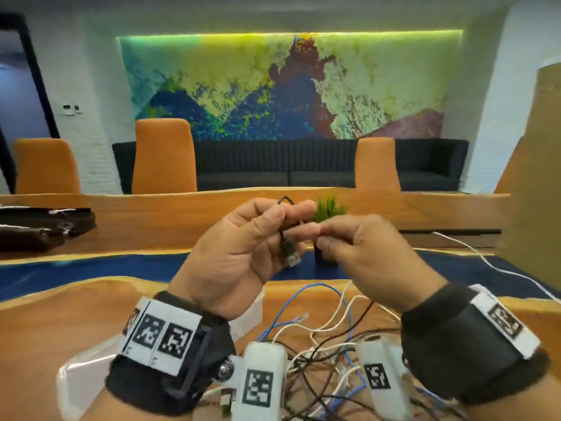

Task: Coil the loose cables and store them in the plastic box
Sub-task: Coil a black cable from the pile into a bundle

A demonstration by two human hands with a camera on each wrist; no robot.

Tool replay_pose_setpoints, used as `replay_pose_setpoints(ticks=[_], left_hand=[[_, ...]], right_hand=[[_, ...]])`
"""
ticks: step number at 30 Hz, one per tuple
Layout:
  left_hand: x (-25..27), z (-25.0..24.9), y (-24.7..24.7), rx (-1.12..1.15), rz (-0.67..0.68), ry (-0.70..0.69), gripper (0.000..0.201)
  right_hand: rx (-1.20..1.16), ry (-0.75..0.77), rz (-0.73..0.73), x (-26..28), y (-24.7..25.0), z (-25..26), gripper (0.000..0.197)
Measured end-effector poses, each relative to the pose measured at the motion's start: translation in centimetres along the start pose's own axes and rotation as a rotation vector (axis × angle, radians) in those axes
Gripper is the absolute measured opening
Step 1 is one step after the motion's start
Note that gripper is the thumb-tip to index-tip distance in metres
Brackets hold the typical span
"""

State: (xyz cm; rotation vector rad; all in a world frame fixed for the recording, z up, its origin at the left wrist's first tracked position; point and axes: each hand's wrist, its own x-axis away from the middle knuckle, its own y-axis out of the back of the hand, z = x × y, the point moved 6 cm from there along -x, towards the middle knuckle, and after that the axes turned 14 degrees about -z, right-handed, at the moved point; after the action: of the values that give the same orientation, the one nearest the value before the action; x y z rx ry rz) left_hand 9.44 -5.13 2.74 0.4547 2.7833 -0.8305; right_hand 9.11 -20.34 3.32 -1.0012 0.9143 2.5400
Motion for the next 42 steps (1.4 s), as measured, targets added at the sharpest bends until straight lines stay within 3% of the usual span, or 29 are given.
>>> replay_pose_setpoints(ticks=[2, 4, 6, 8, 12, 16, 18, 20, 22, 23, 25, 28, 34, 39, 42], left_hand=[[-0.4, 0.0, 0.6, -0.157, -0.022, -0.115, 0.01], [-0.6, 0.1, 1.1, -0.473, -0.034, -0.265, 0.011], [-0.7, 0.5, 1.1, -0.678, 0.013, -0.34, 0.009], [-0.7, 1.0, 1.0, -0.707, 0.064, -0.308, 0.012], [-0.6, 1.6, 0.8, -0.65, 0.144, -0.175, 0.022], [-0.1, 2.3, -0.6, -0.471, 0.24, -0.08, 0.009], [-0.4, 1.5, -0.8, -0.207, 0.161, -0.054, 0.01], [-1.1, 0.3, 0.0, -0.094, 0.067, -0.133, 0.012], [-1.5, -0.6, 0.8, -0.345, 0.013, -0.342, 0.009], [-1.6, -0.7, 0.9, -0.521, 0.027, -0.424, 0.012], [-1.3, -0.2, 0.7, -0.749, 0.116, -0.467, 0.017], [-1.0, 0.5, 0.2, -0.777, 0.193, -0.41, 0.022], [-0.9, 1.7, 0.0, -0.539, 0.146, -0.166, 0.014], [-0.9, 2.0, -0.1, -0.302, 0.077, -0.012, 0.016], [-0.8, 1.7, -0.1, -0.446, 0.027, -0.091, 0.015]], right_hand=[[0.074, 0.016, 0.214, 1.4, -1.1, 0.5, 0.013], [0.17, 0.066, 0.246, 2.0, -0.5, 1.6, 0.01], [0.151, 0.121, 0.173, 1.8, 1.0, 3.0, 0.011], [0.052, 0.176, 0.071, 1.3, 2.7, 4.1, 0.01], [-0.116, 0.164, -0.191, 0.5, 5.3, 3.4, 0.009], [-0.037, 0.086, -0.365, 0.2, 4.5, 0.9, 0.012], [0.078, 0.054, -0.263, 0.2, 2.8, -0.1, 0.015], [0.168, 0.038, -0.002, 0.8, 0.8, -0.3, 0.016], [0.218, 0.113, 0.205, 1.7, -0.4, 1.0, 0.021], [0.242, 0.187, 0.234, 2.0, -0.4, 2.0, 0.024], [0.26, 0.315, 0.135, 1.8, 0.9, 3.6, 0.023], [0.163, 0.37, -0.051, 1.1, 3.2, 4.3, 0.015], [0.036, 0.268, -0.242, 0.5, 3.6, 2.6, 0.015], [-0.299, -0.039, -0.028, 0.8, 2.3, 1.6, 0.021], [-0.333, -0.059, -0.043, 0.8, 2.5, 1.7, 0.017]])
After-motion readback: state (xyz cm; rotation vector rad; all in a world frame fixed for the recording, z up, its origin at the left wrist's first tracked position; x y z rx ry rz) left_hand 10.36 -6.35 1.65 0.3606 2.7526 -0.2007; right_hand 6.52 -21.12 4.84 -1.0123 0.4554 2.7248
